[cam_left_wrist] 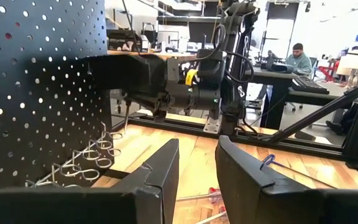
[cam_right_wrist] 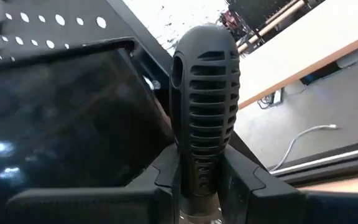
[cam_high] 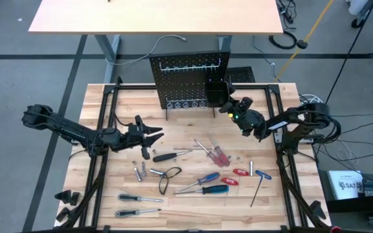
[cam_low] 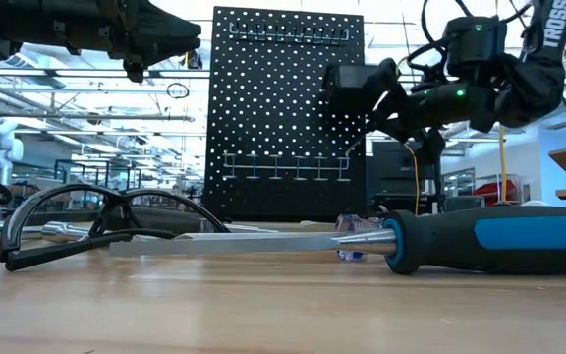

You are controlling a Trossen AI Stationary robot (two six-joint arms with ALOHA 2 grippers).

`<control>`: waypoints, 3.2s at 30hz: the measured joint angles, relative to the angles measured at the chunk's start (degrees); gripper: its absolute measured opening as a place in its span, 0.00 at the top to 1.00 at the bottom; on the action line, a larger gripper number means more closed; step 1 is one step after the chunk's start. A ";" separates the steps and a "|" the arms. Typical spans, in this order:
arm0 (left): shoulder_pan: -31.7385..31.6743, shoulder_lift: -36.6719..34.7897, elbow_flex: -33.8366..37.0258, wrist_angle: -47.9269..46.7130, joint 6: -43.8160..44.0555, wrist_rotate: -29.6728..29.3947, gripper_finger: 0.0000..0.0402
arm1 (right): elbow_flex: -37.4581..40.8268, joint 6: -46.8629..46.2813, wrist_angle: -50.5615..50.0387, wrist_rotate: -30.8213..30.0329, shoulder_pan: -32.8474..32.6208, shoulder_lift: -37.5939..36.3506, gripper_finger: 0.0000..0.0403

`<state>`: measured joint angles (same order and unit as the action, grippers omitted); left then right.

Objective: Hang tools onto peg board
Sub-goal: Hang the bottom right black screwdriver on the peg board

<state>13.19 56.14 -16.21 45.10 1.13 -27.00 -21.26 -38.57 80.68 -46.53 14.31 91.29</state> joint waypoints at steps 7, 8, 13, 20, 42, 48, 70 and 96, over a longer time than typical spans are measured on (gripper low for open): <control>0.00 0.00 0.00 -0.83 -0.02 0.00 0.73 | -0.02 0.30 1.86 -0.03 0.00 1.92 0.86; 0.00 0.00 0.00 -0.83 -0.03 0.00 0.73 | -0.02 0.31 1.96 0.03 -0.01 2.25 0.86; 0.00 0.00 0.00 -0.75 -0.04 0.00 0.73 | -0.02 0.70 1.69 0.24 -0.02 4.98 0.86; 0.00 0.00 0.00 -0.77 -0.04 0.00 0.73 | -0.02 2.89 1.75 1.57 -0.82 6.21 0.86; 0.00 0.00 0.00 -1.05 -0.11 0.00 0.73 | -5.33 17.20 3.18 4.58 -3.06 6.14 0.86; 0.00 0.00 0.00 -1.09 -0.09 0.00 0.73 | -5.33 18.79 1.79 4.48 -3.06 6.14 0.86; 0.00 -0.02 0.02 -1.79 -0.07 0.00 0.73 | -5.33 24.91 5.06 0.07 -2.99 6.12 0.86; 0.00 -0.02 0.02 -2.11 -0.06 0.00 0.73 | -5.31 27.76 5.57 -1.72 -2.42 6.12 0.86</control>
<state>13.19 56.12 -16.19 42.99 1.06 -27.00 -26.57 -10.81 86.25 -48.25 11.88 97.41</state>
